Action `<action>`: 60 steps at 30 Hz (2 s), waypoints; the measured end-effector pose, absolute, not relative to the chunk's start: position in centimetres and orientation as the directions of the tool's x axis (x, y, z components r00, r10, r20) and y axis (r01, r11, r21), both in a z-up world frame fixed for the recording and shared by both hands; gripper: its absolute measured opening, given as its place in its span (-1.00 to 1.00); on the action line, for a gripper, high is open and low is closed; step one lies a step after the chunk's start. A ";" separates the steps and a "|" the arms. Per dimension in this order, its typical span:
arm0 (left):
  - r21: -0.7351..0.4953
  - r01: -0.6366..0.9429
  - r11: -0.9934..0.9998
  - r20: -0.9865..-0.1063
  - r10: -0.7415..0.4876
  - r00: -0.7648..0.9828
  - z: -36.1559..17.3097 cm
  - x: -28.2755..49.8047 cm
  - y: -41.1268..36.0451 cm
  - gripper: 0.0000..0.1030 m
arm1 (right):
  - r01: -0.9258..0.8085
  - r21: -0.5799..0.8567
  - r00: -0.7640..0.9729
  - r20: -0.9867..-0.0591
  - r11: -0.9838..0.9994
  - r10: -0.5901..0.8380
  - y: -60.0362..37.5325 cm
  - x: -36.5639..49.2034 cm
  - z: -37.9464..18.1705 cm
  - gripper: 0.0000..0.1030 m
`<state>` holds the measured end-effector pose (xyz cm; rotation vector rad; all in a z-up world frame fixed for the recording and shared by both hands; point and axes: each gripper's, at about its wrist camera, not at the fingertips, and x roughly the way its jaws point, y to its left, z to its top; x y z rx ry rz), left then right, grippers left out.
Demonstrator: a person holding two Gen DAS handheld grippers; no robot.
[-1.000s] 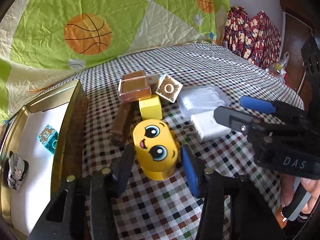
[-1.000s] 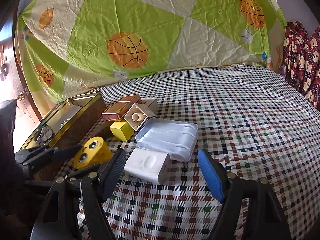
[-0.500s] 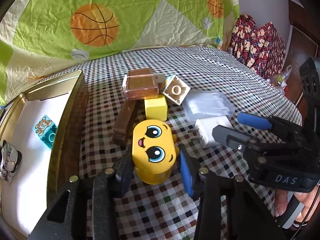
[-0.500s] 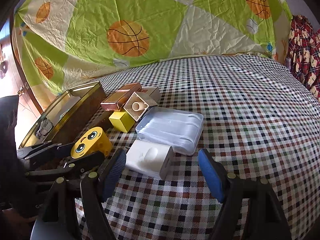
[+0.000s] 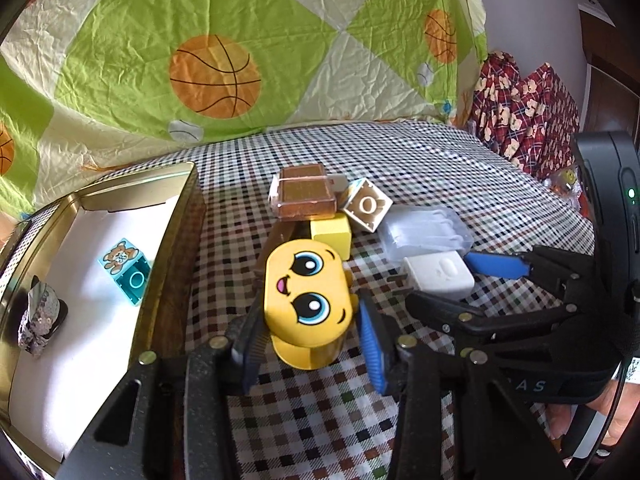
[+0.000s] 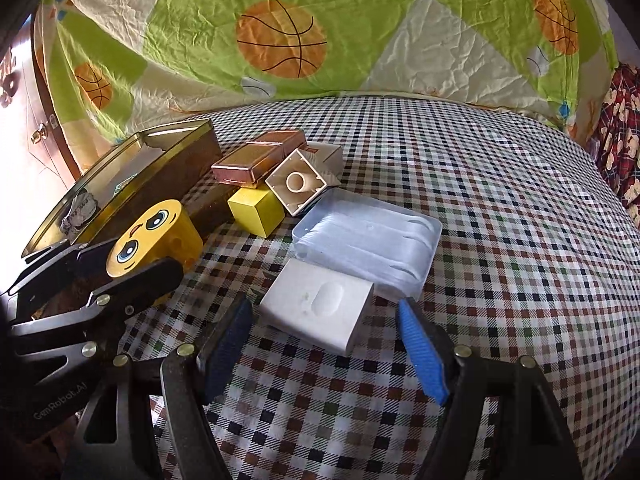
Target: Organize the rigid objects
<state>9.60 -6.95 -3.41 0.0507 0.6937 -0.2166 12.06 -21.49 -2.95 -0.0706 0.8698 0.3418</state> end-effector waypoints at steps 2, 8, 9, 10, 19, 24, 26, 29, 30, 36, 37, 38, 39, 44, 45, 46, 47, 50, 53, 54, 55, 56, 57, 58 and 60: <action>-0.030 0.216 0.976 -0.638 -0.184 0.747 -3.4 9.6 -6.9 -0.20 | -0.323 0.060 0.593 -0.765 0.945 0.251 -21.3 12.2 -3.0 0.48; -0.046 0.206 0.978 -0.625 -0.189 0.757 -3.3 9.4 -6.7 -0.20 | -0.332 0.024 0.582 -0.781 0.943 0.225 -20.8 12.5 -3.3 0.32; -0.047 0.206 0.977 -0.625 -0.190 0.757 -3.3 9.4 -6.7 -0.20 | -0.331 0.024 0.583 -0.781 0.943 0.225 -20.8 12.5 -3.4 0.32; -0.047 0.208 0.977 -0.625 -0.191 0.757 -3.3 9.4 -6.7 -0.20 | -0.332 0.024 0.584 -0.780 0.943 0.226 -20.8 12.5 -3.4 0.32; -0.059 0.211 0.976 -0.610 -0.202 0.766 -3.1 9.1 -6.5 -0.20 | -0.358 0.015 0.618 -0.746 0.934 0.249 -20.6 11.6 -3.1 0.01; -0.069 0.208 0.976 -0.589 -0.208 0.781 -2.9 8.7 -6.2 -0.20 | -0.362 0.017 0.644 -0.718 0.932 0.263 -20.8 11.1 -2.7 0.01; -0.073 0.209 0.975 -0.579 -0.212 0.787 -2.8 8.6 -6.1 -0.20 | -0.362 0.018 0.655 -0.707 0.932 0.268 -20.9 11.0 -2.5 0.01; -0.074 0.203 0.976 -0.568 -0.208 0.796 -2.7 8.4 -6.0 -0.20 | -0.366 0.022 0.673 -0.684 0.931 0.280 -21.0 10.6 -2.2 0.01; -0.075 0.200 0.977 -0.565 -0.207 0.799 -2.7 8.4 -5.9 -0.20 | -0.367 0.022 0.680 -0.676 0.930 0.285 -21.1 10.5 -2.1 0.01; -0.076 0.179 0.981 -0.539 -0.192 0.820 -2.4 7.9 -5.6 -0.20 | -0.381 0.023 0.712 -0.630 0.924 0.309 -21.2 9.7 -1.6 0.01; -0.075 0.176 0.982 -0.535 -0.188 0.824 -2.4 7.8 -5.5 -0.20 | -0.381 0.022 0.717 -0.624 0.924 0.310 -21.3 9.7 -1.6 0.01; -0.074 0.174 0.982 -0.531 -0.186 0.827 -2.4 7.8 -5.5 -0.20 | -0.379 0.021 0.721 -0.619 0.925 0.310 -21.3 9.6 -1.6 0.01; -0.073 0.171 0.982 -0.527 -0.184 0.830 -2.3 7.7 -5.5 -0.20 | -0.378 0.021 0.724 -0.616 0.926 0.310 -21.3 9.6 -1.6 0.01; -0.073 0.162 0.984 -0.510 -0.177 0.842 -2.2 7.4 -5.3 -0.20 | -0.379 0.015 0.741 -0.594 0.925 0.314 -21.4 9.2 -1.4 0.01; -0.072 0.160 0.985 -0.506 -0.174 0.845 -2.2 7.3 -5.3 -0.20 | -0.380 0.013 0.744 -0.590 0.925 0.314 -21.4 9.1 -1.4 0.01; -0.071 0.158 0.985 -0.502 -0.172 0.848 -2.2 7.2 -5.3 -0.20 | -0.381 0.011 0.747 -0.585 0.925 0.315 -21.4 9.0 -1.3 0.01; -0.070 0.156 0.985 -0.497 -0.170 0.851 -2.1 7.1 -5.2 -0.20 | -0.380 0.010 0.750 -0.582 0.925 0.314 -21.4 8.9 -1.3 0.01; -0.066 0.151 0.986 -0.479 -0.164 0.863 -2.0 6.7 -5.2 -0.20 | -0.377 0.008 0.758 -0.572 0.926 0.313 -21.5 8.8 -1.2 0.01; -0.061 0.144 0.988 -0.466 -0.156 0.871 -1.9 6.5 -5.2 -0.20 | -0.374 0.005 0.768 -0.560 0.927 0.313 -21.6 8.6 -1.1 0.01; -0.061 0.143 0.988 -0.462 -0.155 0.873 -1.9 6.4 -5.2 -0.20 | -0.373 0.003 0.771 -0.555 0.928 0.312 -21.6 8.5 -1.0 0.01; -0.060 0.142 0.988 -0.459 -0.153 0.875 -1.8 6.3 -5.2 -0.20 | -0.372 0.002 0.776 -0.549 0.928 0.312 -21.7 8.4 -1.0 0.01; -0.060 0.140 0.988 -0.456 -0.152 0.877 -1.8 6.3 -5.1 -0.20 | -0.371 0.001 0.780 -0.543 0.929 0.312 -21.7 8.3 -0.9 0.01; -0.060 0.140 0.988 -0.452 -0.152 0.879 -1.7 6.2 -5.1 -0.20 | -0.372 -0.001 0.783 -0.538 0.928 0.313 -21.7 8.3 -0.9 0.01; -0.059 0.138 0.989 -0.449 -0.150 0.881 -1.7 6.1 -5.2 -0.20 | -0.372 -0.003 0.786 -0.533 0.928 0.313 -21.8 8.2 -0.9 0.01; -0.058 0.137 0.989 -0.443 -0.148 0.884 -1.7 6.0 -5.1 -0.20 | -0.370 -0.006 0.792 -0.524 0.929 0.312 -21.8 8.0 -0.8 0.01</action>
